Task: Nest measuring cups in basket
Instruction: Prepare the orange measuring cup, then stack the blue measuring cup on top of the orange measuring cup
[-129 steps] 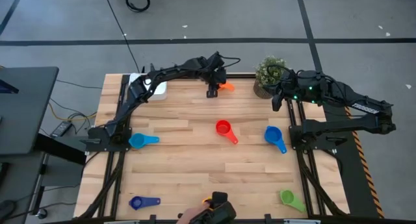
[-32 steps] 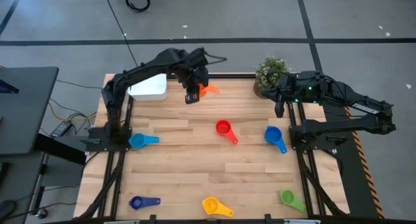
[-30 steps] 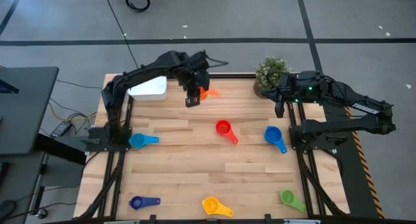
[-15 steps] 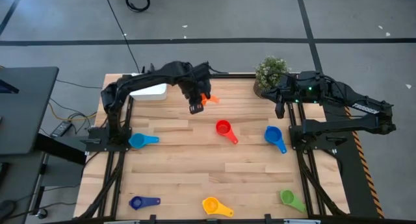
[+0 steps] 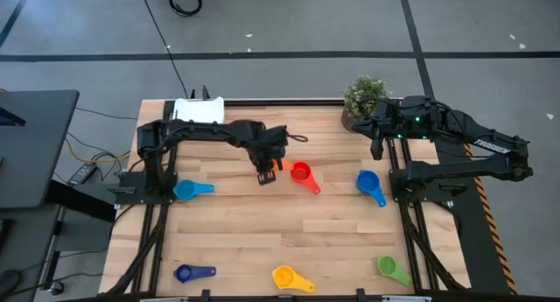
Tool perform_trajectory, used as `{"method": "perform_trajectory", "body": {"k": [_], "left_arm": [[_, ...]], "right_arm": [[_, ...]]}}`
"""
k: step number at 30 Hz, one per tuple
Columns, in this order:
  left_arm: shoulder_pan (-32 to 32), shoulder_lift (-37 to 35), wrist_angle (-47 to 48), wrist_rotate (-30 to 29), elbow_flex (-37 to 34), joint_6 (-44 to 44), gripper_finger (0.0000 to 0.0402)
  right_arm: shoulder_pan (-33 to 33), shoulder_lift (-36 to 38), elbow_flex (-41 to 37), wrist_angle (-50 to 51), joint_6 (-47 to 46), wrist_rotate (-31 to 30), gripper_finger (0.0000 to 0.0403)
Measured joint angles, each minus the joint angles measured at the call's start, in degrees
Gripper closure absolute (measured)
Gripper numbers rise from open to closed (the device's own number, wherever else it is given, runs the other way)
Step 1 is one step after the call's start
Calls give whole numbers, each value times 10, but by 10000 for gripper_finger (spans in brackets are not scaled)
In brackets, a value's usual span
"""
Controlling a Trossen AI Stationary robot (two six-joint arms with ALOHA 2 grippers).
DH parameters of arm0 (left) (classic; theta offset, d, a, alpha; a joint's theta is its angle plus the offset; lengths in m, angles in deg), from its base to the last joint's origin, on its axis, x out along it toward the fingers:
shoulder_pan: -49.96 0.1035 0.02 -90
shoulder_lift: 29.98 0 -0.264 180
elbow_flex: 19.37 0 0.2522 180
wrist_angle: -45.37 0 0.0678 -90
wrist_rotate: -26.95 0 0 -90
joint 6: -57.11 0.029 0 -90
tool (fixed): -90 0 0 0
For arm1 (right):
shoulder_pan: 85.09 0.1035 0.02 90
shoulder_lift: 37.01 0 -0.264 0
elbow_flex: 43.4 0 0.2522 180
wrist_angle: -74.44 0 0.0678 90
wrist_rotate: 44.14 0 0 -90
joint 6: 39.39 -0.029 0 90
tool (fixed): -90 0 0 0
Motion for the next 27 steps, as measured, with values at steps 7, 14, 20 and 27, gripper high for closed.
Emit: {"method": "perform_trajectory", "body": {"k": [7,14,20,27], "left_arm": [[-8,-2,-120,-12,-58,-47,391],[-14,-1,-114,-77,-60,-40,387],[-14,1,-106,-74,-62,-15,336],[-12,1,-106,-75,-61,-6,311]], "right_arm": [[0,0,0,0,0,0,393],[0,0,0,0,-4,0,392],[0,0,0,-1,-4,-2,384],[0,0,0,-21,-5,-5,380]]}}
